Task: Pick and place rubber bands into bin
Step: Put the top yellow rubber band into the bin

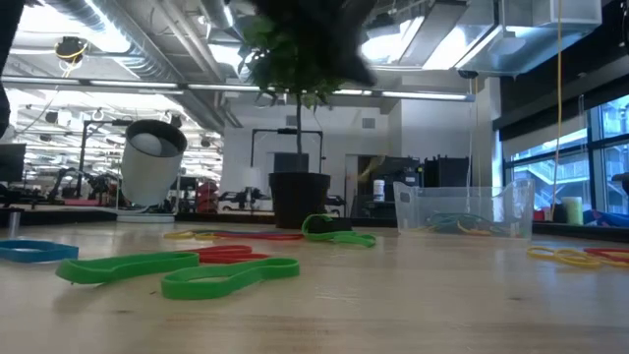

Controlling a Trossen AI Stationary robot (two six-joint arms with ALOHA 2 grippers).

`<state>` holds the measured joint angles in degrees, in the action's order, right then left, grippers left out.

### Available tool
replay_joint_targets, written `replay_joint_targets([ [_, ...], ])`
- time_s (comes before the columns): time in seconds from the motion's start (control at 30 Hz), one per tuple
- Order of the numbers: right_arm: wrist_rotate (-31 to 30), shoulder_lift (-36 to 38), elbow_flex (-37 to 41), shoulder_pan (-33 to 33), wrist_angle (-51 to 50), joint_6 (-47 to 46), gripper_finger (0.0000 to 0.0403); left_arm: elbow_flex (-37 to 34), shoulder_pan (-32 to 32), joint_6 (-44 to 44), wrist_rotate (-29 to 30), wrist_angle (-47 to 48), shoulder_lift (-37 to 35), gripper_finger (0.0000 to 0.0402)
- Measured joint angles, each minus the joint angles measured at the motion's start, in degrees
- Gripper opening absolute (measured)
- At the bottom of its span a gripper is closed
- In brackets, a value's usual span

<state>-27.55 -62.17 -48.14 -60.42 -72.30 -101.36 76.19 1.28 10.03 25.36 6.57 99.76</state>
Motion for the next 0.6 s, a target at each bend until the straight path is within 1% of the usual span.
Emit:
replay_joint_targets([
  [0.1, 0.0, 0.0, 0.0, 0.0, 0.0, 1.3, 0.0004, 8.1, -0.4, -2.8, 0.3, -0.7, 4.9, 0.0001],
  [0.33, 0.0, 0.0, 0.0, 0.0, -0.1, 1.4, 0.0004, 25.6, -3.0, -7.7, 0.4, -0.7, 18.8, 0.0001],
  [0.43, 0.0, 0.0, 0.0, 0.0, 0.0, 1.4, 0.0004, 30.6, -4.6, -8.7, 0.4, -0.3, 24.2, 0.0001],
  [0.6, 0.0, 0.0, 0.0, 0.0, 0.0, 1.4, 0.0004, 34.2, -6.9, -7.1, -0.4, -0.2, 30.6, 0.0001],
])
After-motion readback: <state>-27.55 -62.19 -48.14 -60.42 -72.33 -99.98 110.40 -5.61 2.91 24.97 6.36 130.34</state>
